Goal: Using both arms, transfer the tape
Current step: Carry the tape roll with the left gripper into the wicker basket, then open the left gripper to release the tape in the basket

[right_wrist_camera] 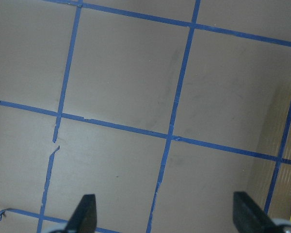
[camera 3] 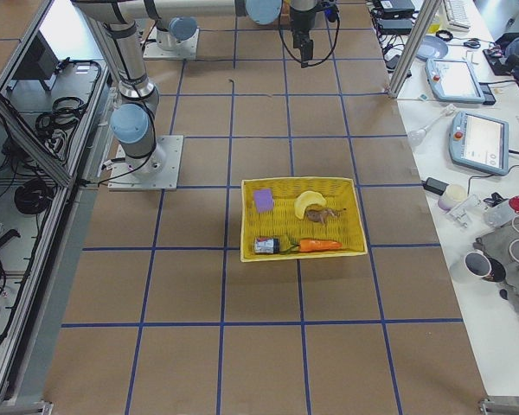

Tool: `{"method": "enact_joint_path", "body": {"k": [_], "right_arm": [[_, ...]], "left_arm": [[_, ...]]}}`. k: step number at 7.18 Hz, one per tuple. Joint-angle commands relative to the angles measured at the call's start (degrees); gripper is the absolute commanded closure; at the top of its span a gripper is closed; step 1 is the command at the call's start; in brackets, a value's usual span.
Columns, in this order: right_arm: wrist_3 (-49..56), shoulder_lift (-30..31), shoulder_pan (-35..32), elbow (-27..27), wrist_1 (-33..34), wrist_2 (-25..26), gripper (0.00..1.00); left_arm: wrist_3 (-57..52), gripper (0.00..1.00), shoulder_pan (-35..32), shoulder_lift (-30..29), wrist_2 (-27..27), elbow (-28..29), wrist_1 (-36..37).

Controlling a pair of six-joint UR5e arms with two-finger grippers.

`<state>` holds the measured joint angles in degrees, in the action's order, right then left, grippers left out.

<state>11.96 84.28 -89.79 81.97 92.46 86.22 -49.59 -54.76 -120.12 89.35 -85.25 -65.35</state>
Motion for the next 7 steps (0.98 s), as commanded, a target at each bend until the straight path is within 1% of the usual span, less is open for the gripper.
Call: {"method": "enact_joint_path", "body": {"k": [1, 2, 3, 4, 5, 6, 7], "right_arm": [[0.0, 0.09, -0.03, 0.03, 0.0, 0.0, 0.0], [0.0, 0.09, -0.03, 0.03, 0.0, 0.0, 0.0], [0.0, 0.09, -0.03, 0.03, 0.0, 0.0, 0.0], [0.0, 0.09, -0.03, 0.03, 0.0, 0.0, 0.0], [0.0, 0.09, -0.03, 0.03, 0.0, 0.0, 0.0], [0.0, 0.09, -0.03, 0.03, 0.0, 0.0, 0.0], [0.0, 0.09, -0.03, 0.03, 0.0, 0.0, 0.0]], "left_arm": [[-0.76, 0.6, 0.09, -0.38, 0.12, -4.47, 7.54], [-0.07, 0.09, 0.09, 0.23, -0.14, -4.92, 10.04], [0.11, 0.01, -0.43, 1.54, 0.03, -4.15, 9.81], [0.2, 0.0, -1.04, 3.04, 0.03, -4.05, 9.54], [1.16, 0.0, -2.79, 6.01, -0.14, -4.05, 9.19], [6.56, 0.0, -7.5, 11.35, -0.66, -3.27, 5.01], [14.62, 0.0, -13.29, 13.92, -0.06, -1.0, -1.99]]}}
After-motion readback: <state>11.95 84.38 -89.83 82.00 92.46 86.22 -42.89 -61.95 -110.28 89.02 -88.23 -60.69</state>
